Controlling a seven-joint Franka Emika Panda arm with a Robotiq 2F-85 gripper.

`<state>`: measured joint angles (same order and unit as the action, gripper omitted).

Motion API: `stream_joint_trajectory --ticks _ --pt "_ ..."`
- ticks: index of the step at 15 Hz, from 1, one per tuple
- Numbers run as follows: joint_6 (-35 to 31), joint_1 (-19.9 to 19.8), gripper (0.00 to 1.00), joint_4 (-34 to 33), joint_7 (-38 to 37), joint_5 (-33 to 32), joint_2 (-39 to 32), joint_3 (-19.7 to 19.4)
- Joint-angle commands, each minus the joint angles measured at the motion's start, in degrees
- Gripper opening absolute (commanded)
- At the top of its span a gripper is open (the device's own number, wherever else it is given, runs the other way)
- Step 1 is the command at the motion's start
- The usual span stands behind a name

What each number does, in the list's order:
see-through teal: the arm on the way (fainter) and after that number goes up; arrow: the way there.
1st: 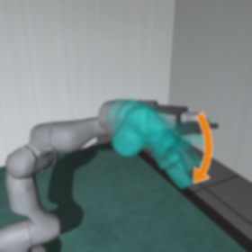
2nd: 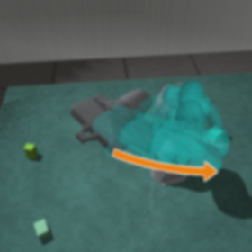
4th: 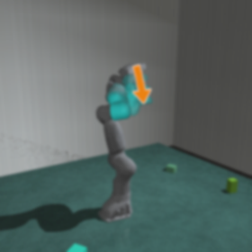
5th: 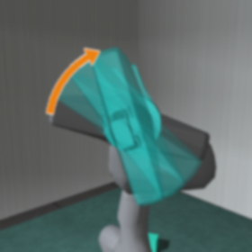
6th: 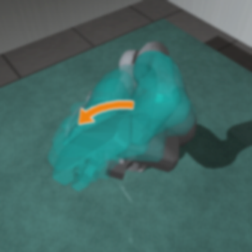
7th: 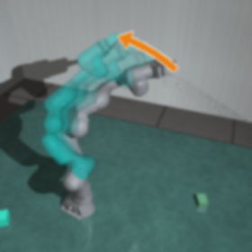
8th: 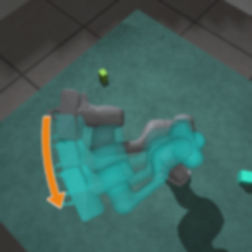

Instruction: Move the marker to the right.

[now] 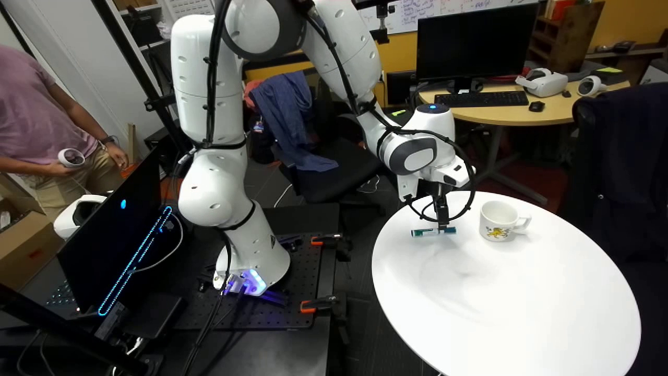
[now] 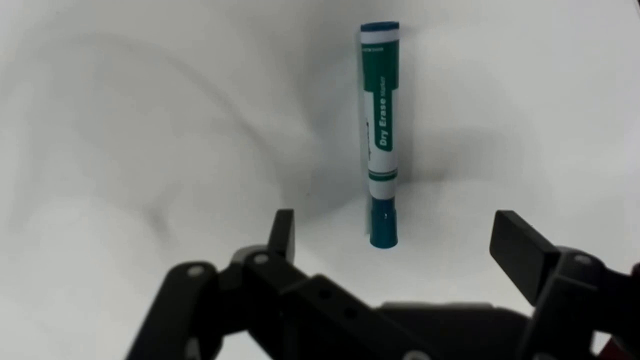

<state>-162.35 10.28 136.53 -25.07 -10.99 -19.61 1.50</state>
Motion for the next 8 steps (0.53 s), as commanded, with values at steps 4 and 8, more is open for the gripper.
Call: stream_joint_trajectory --ticks 4,8 --pt "4.85 2.62 1.0 -3.47 1.3 2.58 -3.12 -1.84" --pt "7.0 3.19 1.0 -4.91 1.04 2.31 -4.71 -2.47"
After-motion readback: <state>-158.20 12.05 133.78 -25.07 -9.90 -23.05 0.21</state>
